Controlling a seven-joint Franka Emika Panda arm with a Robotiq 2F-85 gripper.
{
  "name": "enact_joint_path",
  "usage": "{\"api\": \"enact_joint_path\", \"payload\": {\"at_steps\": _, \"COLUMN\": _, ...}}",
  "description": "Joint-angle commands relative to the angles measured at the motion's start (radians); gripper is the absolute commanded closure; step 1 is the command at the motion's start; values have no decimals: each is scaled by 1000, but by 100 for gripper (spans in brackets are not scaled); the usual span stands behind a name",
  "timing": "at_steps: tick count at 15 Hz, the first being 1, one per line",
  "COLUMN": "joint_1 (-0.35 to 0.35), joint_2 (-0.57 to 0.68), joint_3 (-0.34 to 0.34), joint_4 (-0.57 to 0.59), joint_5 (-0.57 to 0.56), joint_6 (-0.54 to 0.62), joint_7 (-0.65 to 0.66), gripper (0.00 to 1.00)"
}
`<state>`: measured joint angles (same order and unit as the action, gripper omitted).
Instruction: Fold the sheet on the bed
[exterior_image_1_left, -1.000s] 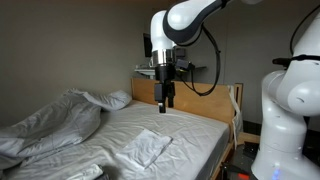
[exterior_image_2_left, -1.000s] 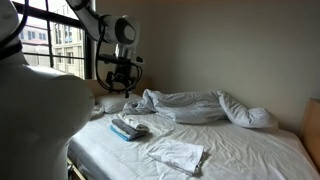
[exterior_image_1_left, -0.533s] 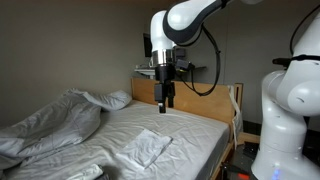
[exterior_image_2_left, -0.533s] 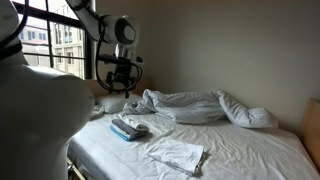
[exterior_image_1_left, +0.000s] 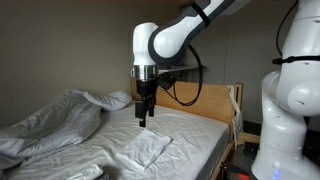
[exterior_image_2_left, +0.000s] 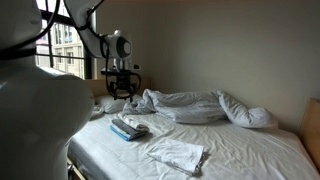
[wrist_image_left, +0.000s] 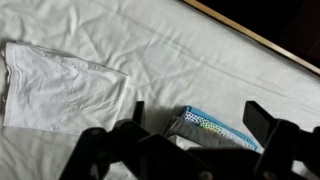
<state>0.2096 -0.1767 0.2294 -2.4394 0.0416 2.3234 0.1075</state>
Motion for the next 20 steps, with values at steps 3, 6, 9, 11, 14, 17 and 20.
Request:
{"api": "enact_joint_path", "payload": {"at_steps": 3, "joint_1": 27, "joint_2": 341, "joint_3": 44, "joint_4": 241, "joint_5": -377, "joint_6": 123, "joint_7": 309, "gripper": 0}}
{"api": "enact_joint_path", "payload": {"at_steps": 6, "joint_1": 104, "joint_2": 465, "joint_3": -50, "joint_4": 360, "joint_5": -595, "joint_6": 77, "joint_7": 551, "gripper": 0}}
{"api": "enact_joint_path", "payload": {"at_steps": 9, "joint_1": 153, "joint_2": 561, "joint_3": -123, "joint_4": 439, "joint_5": -627, "joint_6": 1, "joint_7": 658, "gripper": 0}}
{"api": "enact_joint_path", "payload": {"at_steps": 11, "joint_1": 175, "joint_2": 615, "joint_3": -160, "joint_4": 484, "joint_5": -623, "joint_6": -48, "joint_7": 707, "gripper": 0}}
{"api": "enact_joint_path", "payload": {"at_steps": 14, "joint_1": 192, "joint_2": 661, "joint_3": -196, "joint_4": 526, "joint_5": -615, "joint_6": -58, "joint_7": 766, "gripper": 0}}
{"api": "enact_joint_path", "payload": {"at_steps": 17, "joint_1": 183, "joint_2": 666, "joint_3": -193, "joint_4": 519, "joint_5": -598, "joint_6": -36, "joint_7": 730, "gripper": 0}}
{"api": "enact_joint_path", "payload": {"at_steps": 20, "joint_1": 184, "joint_2": 669, "joint_3": -194, "joint_4": 527, "joint_5": -598, "joint_6": -38, "joint_7": 734, "gripper": 0}}
